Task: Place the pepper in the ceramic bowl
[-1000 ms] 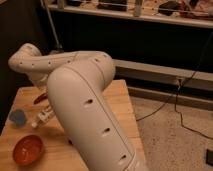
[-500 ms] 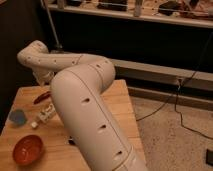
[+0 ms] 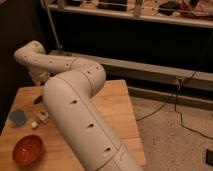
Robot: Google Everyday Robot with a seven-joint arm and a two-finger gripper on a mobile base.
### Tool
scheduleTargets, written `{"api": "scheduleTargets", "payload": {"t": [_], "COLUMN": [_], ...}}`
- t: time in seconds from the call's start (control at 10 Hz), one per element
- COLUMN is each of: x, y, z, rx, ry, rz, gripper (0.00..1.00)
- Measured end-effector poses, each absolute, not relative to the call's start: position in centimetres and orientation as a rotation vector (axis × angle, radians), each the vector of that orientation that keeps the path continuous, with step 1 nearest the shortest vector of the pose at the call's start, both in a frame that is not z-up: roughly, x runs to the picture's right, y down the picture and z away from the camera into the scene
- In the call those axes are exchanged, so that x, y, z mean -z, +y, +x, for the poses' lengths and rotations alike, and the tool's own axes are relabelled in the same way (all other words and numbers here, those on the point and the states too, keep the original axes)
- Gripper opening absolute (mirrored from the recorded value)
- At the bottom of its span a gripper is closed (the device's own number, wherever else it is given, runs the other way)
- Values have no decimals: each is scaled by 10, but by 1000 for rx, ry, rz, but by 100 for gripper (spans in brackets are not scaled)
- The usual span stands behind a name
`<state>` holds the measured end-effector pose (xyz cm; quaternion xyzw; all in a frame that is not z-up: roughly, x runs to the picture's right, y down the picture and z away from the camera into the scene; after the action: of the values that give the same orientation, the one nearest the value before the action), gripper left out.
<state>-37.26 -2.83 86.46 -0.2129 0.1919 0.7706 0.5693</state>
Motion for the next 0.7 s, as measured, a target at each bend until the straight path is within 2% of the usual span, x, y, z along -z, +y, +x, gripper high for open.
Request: {"api": "scheduleTargets", "payload": {"t": [0.7], "x": [-907], "y": [-18], "z": [-397], "rx": [-1839], "ry": [475], "rz": [-534], "gripper": [65]}}
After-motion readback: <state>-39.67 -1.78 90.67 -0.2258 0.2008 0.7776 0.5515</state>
